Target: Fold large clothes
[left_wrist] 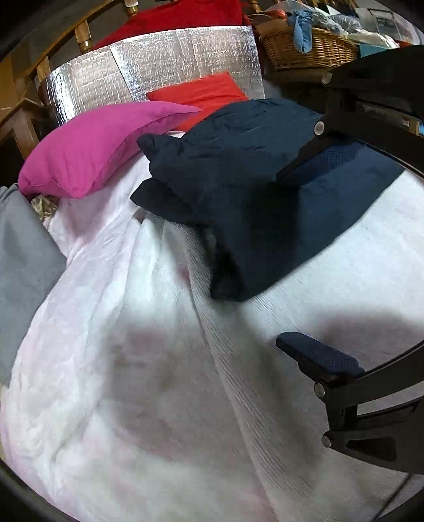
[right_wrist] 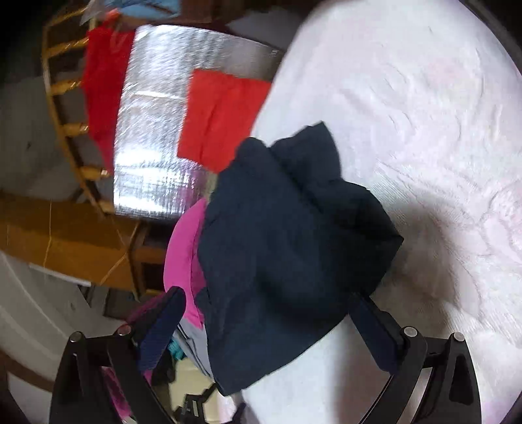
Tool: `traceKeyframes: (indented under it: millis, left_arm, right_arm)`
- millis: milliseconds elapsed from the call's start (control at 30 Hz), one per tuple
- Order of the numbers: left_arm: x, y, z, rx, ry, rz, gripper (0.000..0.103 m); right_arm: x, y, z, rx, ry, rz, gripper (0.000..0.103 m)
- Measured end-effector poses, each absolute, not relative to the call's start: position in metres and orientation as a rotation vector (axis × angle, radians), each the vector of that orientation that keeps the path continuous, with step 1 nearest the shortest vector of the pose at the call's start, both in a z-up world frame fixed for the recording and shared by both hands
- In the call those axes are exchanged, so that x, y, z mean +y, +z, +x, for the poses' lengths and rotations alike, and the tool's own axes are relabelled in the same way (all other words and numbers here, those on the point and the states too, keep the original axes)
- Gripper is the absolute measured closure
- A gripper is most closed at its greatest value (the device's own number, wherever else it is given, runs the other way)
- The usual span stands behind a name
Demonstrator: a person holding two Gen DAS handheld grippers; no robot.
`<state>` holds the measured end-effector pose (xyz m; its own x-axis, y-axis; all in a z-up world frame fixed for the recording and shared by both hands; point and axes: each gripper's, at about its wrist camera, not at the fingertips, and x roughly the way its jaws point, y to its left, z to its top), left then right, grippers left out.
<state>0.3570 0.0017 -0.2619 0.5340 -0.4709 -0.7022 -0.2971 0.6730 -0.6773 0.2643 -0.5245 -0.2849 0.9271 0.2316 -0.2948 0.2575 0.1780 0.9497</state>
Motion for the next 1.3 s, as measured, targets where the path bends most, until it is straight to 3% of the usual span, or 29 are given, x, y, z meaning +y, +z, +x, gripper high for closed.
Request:
traceKeyframes:
  millis: [200, 300, 367, 533, 867, 900, 933, 967, 1033, 1133, 1300]
  left_arm:
    - [0.0, -0.27, 0.377, 0.99, -0.157, -0.898, 0.012]
    - [-0.002, -0.267, 0.38, 0.983, -0.147, -0.906, 0.013]
    - [-0.004, -0.266, 0.381, 0.979, -0.149, -0.898, 0.013]
    - [-0.01, -0.265, 0.383, 0.989, -0.176, -0.871, 0.013]
    - [-0.017, -0.267, 0.383, 0.93, -0.173, -0.893, 0.013]
    - [-0.015, -0.266, 0.383, 0.925, -0.171, -0.907, 0.018]
    - [-0.014, -0.266, 0.382, 0.912, -0.163, -0.92, 0.032]
    - [-0.014, -0.265, 0.382, 0.904, -0.163, -0.916, 0.039]
    - [-0.017, -0.259, 0.379, 0.885, -0.17, -0.891, 0.058]
    - [-0.02, -0.246, 0.373, 0.859, -0.175, -0.832, 0.079]
    - [-0.012, -0.231, 0.36, 0.85, -0.205, -0.847, 0.085]
  right_arm:
    - [-0.523, -0.291, 0.285, 0.46, -0.093, 1.424, 0.002]
    - [-0.522, -0.285, 0.278, 0.492, -0.078, 1.422, 0.004]
    - [-0.522, -0.288, 0.27, 0.529, -0.096, 1.425, 0.012]
    - [-0.512, -0.301, 0.263, 0.613, -0.111, 1.394, 0.014]
    - [-0.515, -0.297, 0.288, 0.387, -0.107, 1.29, 0.015]
    - [-0.514, -0.296, 0.289, 0.385, -0.127, 1.265, 0.018]
    - [-0.513, -0.296, 0.29, 0.407, -0.167, 1.238, 0.035]
    - [-0.513, -0.3, 0.291, 0.418, -0.163, 1.239, 0.048]
    - [-0.514, -0.302, 0.291, 0.406, -0.167, 1.253, 0.055]
    - [-0.506, -0.285, 0.287, 0.42, -0.19, 1.163, 0.067]
    - [-0.502, -0.269, 0.269, 0.436, -0.19, 1.11, 0.07]
